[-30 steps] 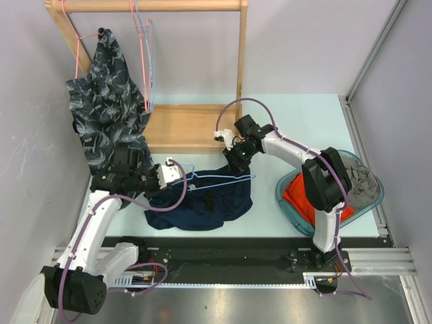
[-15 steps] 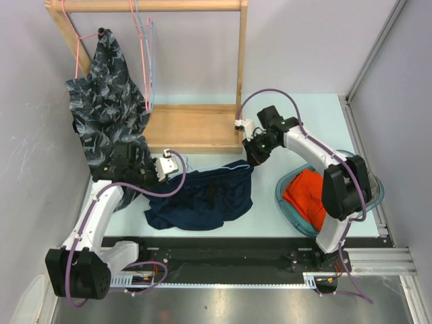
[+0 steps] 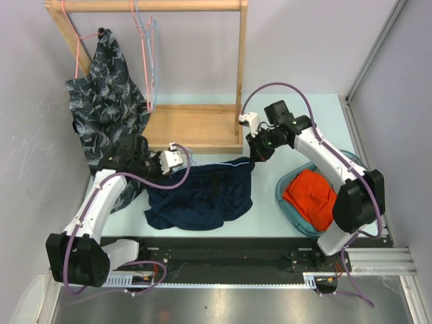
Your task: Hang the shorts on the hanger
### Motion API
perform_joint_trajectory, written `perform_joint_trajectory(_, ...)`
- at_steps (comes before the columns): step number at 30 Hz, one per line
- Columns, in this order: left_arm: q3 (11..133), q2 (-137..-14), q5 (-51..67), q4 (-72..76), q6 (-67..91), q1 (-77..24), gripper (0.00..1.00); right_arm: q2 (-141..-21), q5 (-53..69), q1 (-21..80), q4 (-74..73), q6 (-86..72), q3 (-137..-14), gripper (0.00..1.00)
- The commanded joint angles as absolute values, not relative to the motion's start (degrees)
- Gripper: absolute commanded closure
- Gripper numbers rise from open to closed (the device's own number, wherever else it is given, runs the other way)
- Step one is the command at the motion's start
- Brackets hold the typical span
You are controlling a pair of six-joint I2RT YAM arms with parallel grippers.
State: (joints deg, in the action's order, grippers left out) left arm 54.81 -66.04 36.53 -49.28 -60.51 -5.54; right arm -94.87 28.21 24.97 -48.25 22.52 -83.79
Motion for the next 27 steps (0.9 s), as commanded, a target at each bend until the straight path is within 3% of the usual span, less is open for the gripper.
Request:
perform_joint_trajectory(1, 56.8, -66.4, 30.7, -47.9, -57.6, -9.3, 1.00, -90.1, 23.8, 29.4, -48.3, 24.2, -88.1, 1.00)
perform_joint_trajectory(9, 57.7, -66.2, 31.3, -46.1, -53.3, -12.5, 1.00, -89.8, 22.8, 31.0, -48.3, 22.2, -88.9, 0.98)
perform_joint_trajectory(10, 58.0, -65.9, 31.7, -46.1, -53.0, -12.7, 1.00, -89.9, 23.7, 31.1, -48.4, 21.9, -89.1, 0.90)
perform_joint_trajectory(11, 58.3, -65.4, 32.3, -46.1, -52.4, -12.8, 1.00, -89.7, 25.9, 31.0, -48.8, 22.1, -89.6, 0.66)
perform_joint_trajectory(13, 59.4, -65.1, 33.1, -46.8, -51.8, -12.9, 1.00, -89.3, 27.2, 30.7, -48.1, 22.8, -89.6, 0.43)
perform_joint_trajectory(16, 60.7, -64.1, 34.4, -47.8, -51.6, -13.0, 1.00, -88.0, 31.1, 30.3, -44.9, 24.4, -89.7, 0.36)
perform_joint_trajectory(27, 60.8, -62.1, 37.0, -47.8, -50.8, -13.3, 1.00, -91.8, 39.1, 39.4, -30.9, 29.2, -89.2, 0.33)
